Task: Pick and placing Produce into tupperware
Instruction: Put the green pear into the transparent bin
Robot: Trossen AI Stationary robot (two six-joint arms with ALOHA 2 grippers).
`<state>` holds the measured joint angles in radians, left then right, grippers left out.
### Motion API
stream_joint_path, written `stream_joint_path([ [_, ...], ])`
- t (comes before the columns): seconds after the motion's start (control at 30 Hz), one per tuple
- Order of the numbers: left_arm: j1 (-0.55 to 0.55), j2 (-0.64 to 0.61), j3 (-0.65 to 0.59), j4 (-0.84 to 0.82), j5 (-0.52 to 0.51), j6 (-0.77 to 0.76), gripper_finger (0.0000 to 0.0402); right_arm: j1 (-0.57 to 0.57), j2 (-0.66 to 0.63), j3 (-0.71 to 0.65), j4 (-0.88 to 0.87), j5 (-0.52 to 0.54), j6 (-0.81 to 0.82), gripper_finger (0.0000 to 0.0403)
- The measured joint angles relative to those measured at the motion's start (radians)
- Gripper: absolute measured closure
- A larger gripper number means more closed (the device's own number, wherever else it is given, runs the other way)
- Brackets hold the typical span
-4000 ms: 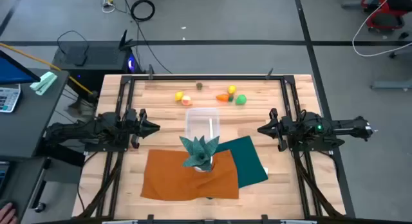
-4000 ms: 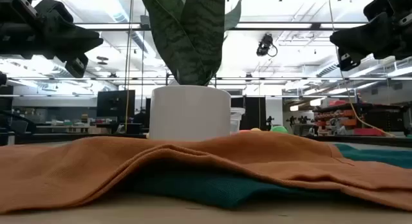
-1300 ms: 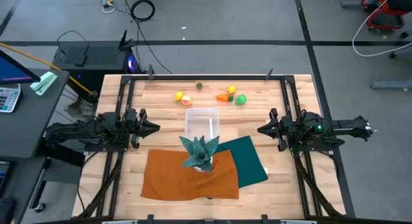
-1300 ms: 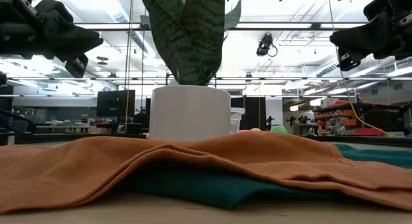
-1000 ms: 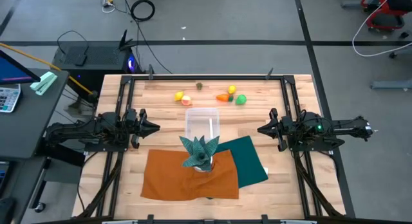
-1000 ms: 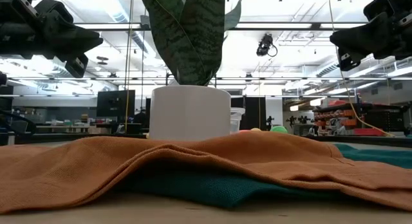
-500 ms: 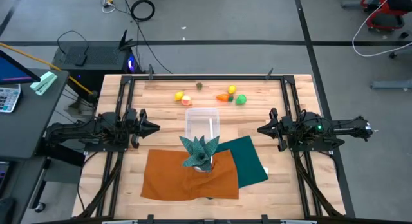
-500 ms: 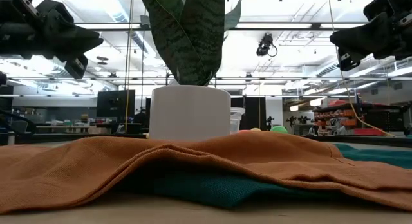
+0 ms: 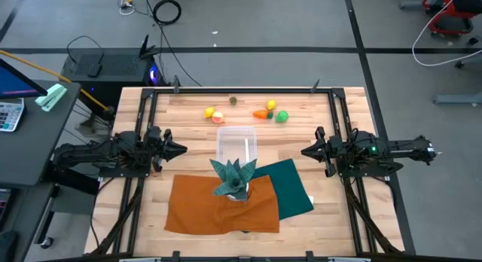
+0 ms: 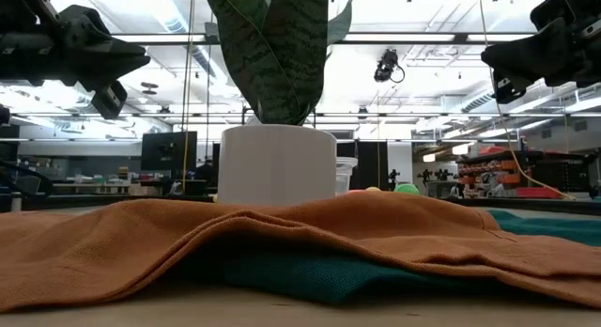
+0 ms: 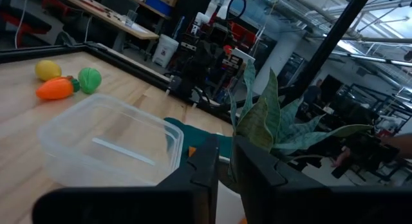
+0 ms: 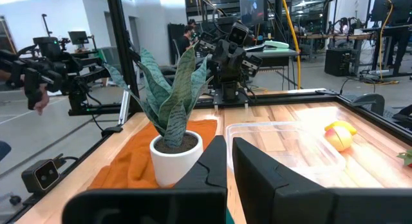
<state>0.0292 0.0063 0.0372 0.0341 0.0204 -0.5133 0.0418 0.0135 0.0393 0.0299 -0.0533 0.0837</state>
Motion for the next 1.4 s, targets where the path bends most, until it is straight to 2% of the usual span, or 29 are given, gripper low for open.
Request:
stream_joint_path([
  [0.17, 0.000, 0.000, 0.000, -0.001, 0.000, 0.013, 0.0350, 0.000, 0.000, 0.000, 0.000, 0.000, 0.000, 0.0403],
  [0.27, 0.000, 0.000, 0.000, -0.004, 0.000, 0.080, 0.0355, 0.000, 0.000, 0.000, 0.000, 0.000, 0.000, 0.0403],
  [0.6, 0.000, 0.000, 0.000, -0.005, -0.017, 0.541, 0.0378, 0.000, 0.000, 0.000, 0.000, 0.000, 0.016, 0.0403],
  [0.73, 0.000, 0.000, 0.000, -0.003, -0.043, 0.626, 0.0386, 0.000, 0.000, 0.000, 0.000, 0.000, 0.049, 0.0403],
  [0.97, 0.000, 0.000, 0.000, -0.004, -0.061, 0.630, 0.0386, 0.000, 0.000, 0.000, 0.000, 0.000, 0.061, 0.0403],
  [1.17, 0.000, 0.000, 0.000, -0.002, -0.061, 0.624, 0.0383, 0.000, 0.000, 0.000, 0.000, 0.000, 0.194, 0.0403],
  [1.23, 0.000, 0.000, 0.000, -0.002, -0.061, 0.568, 0.0386, 0.000, 0.000, 0.000, 0.000, 0.000, 0.284, 0.0403],
  [1.4, 0.000, 0.000, 0.000, -0.002, -0.061, 0.302, 0.0392, 0.000, 0.000, 0.000, 0.000, 0.015, 0.499, 0.0403],
])
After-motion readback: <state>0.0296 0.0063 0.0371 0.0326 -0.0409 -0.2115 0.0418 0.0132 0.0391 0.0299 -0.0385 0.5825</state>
